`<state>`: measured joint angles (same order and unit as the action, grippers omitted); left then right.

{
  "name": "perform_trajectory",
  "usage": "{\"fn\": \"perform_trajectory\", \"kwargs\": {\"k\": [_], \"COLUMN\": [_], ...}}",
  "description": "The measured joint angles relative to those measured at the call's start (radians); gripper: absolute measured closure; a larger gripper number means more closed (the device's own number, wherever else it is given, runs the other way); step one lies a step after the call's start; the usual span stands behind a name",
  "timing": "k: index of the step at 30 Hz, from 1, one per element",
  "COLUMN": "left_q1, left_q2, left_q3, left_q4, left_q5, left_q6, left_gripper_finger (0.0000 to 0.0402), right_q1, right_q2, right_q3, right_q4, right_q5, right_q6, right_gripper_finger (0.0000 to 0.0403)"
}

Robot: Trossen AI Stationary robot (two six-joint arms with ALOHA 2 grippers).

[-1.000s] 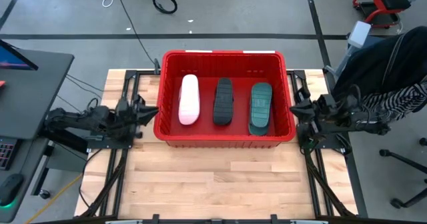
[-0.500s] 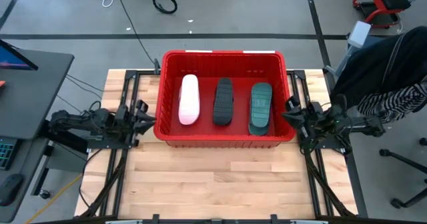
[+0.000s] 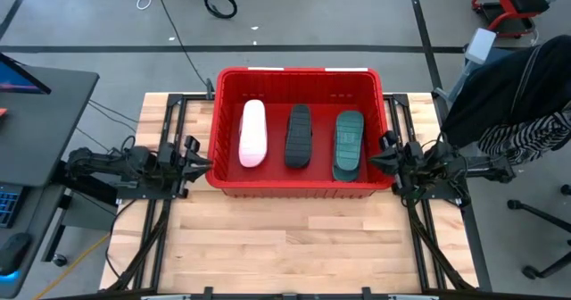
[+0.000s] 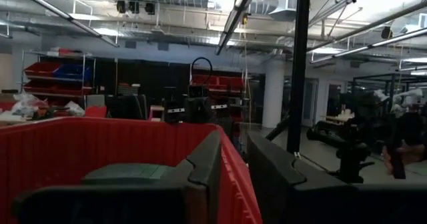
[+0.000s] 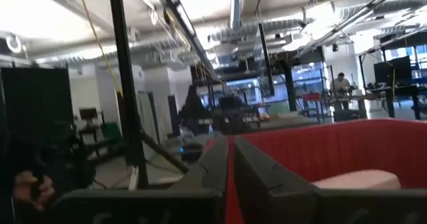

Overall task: Pick and place slides into bin
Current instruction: Return to Home Position

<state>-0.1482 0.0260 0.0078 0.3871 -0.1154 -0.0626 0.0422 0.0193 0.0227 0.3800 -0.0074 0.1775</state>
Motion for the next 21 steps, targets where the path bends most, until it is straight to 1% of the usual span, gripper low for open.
{"fn": "perform_trajectory", "kwargs": {"k": [3, 8, 11, 15, 21], "left_q1": [0.0, 0.0, 0.0, 0.0, 0.0], "left_q2": [-0.001, -0.001, -0.002, -0.001, 0.0], "left_q3": [0.0, 0.0, 0.0, 0.0, 0.0], "left_q4": [-0.034, -0.123, -0.128, -0.124, -0.117], "left_q5": [0.0, -0.003, -0.004, -0.003, -0.002], "left_q6": [-0.013, -0.089, -0.11, -0.079, -0.083], "left_gripper_finger": [0.0319, 0.0324, 0.0328, 0.033, 0.0322], "right_q1": [0.0, 0.0, 0.0, 0.0, 0.0], "right_q2": [0.0, -0.001, -0.001, -0.001, -0.001], "right_q3": [0.0, 0.004, 0.004, 0.004, 0.003], "right_q4": [-0.045, -0.087, -0.09, -0.094, -0.097], "right_q5": [-0.001, -0.001, -0.002, -0.001, -0.001], "right_q6": [-0.02, -0.027, -0.027, -0.026, -0.025], "right_gripper_finger": [0.0373, 0.0373, 0.0373, 0.0373, 0.0373]}}
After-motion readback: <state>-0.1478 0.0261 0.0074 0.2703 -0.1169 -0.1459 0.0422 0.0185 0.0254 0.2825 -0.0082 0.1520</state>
